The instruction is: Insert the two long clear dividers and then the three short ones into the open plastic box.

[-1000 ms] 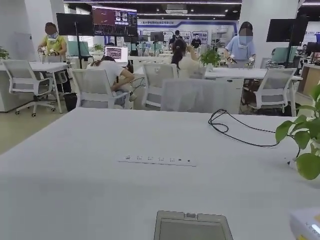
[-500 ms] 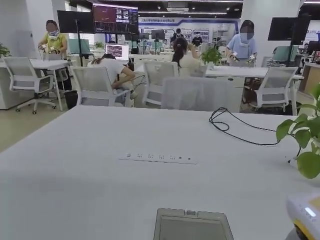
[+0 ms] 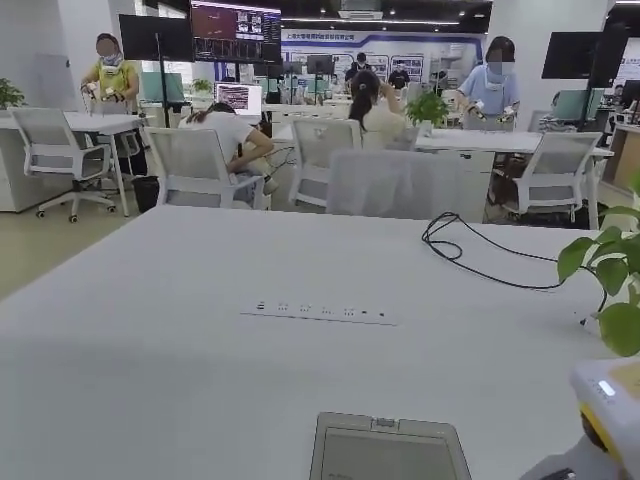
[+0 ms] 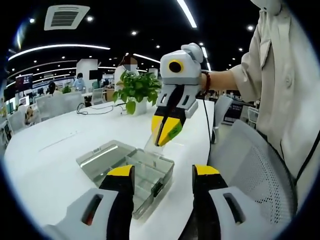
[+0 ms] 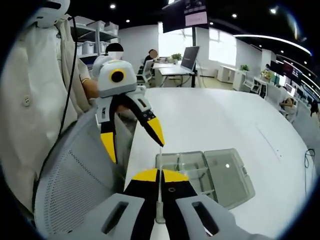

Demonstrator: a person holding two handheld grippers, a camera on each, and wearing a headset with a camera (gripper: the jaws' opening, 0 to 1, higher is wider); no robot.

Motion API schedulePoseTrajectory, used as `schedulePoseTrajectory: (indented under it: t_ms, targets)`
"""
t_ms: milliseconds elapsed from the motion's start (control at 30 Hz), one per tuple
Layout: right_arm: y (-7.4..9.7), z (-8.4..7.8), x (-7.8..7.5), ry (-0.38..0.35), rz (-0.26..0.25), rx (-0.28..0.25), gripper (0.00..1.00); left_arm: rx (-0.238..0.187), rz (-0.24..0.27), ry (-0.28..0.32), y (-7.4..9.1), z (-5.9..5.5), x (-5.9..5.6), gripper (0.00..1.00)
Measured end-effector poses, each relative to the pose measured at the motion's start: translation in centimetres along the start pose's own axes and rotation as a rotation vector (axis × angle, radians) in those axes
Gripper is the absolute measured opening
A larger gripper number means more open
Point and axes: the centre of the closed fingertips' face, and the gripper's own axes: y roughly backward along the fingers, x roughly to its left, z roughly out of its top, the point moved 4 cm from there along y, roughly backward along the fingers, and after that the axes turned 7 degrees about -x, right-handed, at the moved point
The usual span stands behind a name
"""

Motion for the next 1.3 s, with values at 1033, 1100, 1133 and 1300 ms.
schedulePoseTrajectory:
  t_ms: [1033, 1100, 1133, 1300]
  targets:
    - [-0.6, -3.5, -3.7, -0.042, -0.13, 0.117, 0.02, 0.015, 0.118, 0.057, 0.1, -1.3, 2.0, 0.82]
    - [-0.6, -3.5, -3.8, -0.049, -0.127, 0.113, 0.02, 0.019, 0.121, 0.056, 0.1, -1.4, 2.0, 0.83]
    - [-0.7, -3.5, -3.8, -0.051, -0.127, 0.111, 0.02, 0.019, 0.123, 0.055, 0.1, -1.4, 2.1, 0.83]
    - [-0.9, -3.9, -4.0, -0.052, -0.127, 0.122, 0.02, 0.021, 0.13, 0.059, 0.1, -1.5, 2.2, 0.84]
